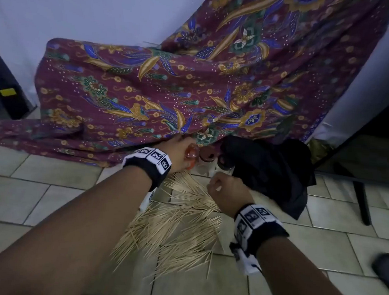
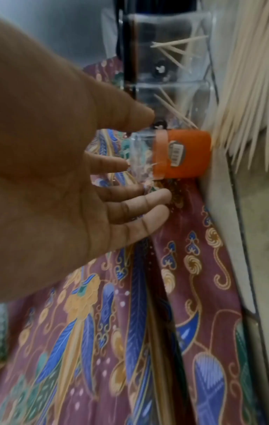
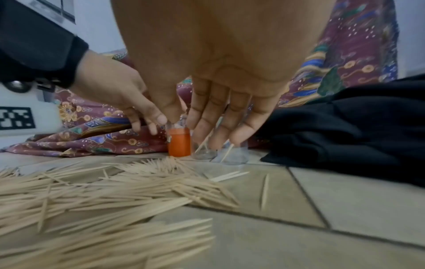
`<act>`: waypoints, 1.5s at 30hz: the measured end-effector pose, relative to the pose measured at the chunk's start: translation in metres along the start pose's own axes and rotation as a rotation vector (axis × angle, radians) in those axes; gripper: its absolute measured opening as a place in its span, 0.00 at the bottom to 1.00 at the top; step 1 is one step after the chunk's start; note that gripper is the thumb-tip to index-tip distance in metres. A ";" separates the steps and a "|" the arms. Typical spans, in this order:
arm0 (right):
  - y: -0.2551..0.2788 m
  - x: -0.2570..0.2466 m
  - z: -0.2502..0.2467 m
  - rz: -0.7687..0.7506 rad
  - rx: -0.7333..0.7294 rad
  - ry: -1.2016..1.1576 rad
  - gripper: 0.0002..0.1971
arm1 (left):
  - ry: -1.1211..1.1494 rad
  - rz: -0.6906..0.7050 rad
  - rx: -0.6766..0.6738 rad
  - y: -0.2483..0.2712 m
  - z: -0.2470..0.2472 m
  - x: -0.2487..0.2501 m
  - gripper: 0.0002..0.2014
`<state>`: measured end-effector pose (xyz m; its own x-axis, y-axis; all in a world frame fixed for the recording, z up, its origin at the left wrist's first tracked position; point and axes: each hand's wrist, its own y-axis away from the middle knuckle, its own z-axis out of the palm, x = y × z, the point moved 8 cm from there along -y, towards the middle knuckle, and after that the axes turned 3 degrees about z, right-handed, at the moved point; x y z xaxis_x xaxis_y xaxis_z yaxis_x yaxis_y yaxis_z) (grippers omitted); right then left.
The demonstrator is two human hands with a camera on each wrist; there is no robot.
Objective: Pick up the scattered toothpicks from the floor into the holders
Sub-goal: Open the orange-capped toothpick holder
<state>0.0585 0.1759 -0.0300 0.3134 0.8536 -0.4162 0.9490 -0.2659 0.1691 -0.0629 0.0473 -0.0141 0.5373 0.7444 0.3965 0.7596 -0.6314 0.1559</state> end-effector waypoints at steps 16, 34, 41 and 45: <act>0.006 -0.033 0.026 -0.013 0.121 -0.266 0.28 | 0.060 0.013 -0.067 0.021 -0.021 -0.003 0.27; 0.044 -0.064 0.001 -0.199 0.330 -0.433 0.27 | 0.279 0.224 0.013 0.096 -0.049 0.029 0.23; 0.046 -0.070 -0.002 -0.261 0.300 -0.417 0.25 | 0.208 0.236 0.029 0.102 -0.056 0.028 0.21; 0.046 -0.071 0.003 -0.278 0.258 -0.389 0.24 | 0.159 0.231 -0.016 0.102 -0.052 0.024 0.20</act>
<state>0.0797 0.1016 0.0043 -0.0081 0.6920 -0.7219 0.9600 -0.1967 -0.1994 0.0082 -0.0101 0.0584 0.6305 0.5376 0.5599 0.6169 -0.7848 0.0589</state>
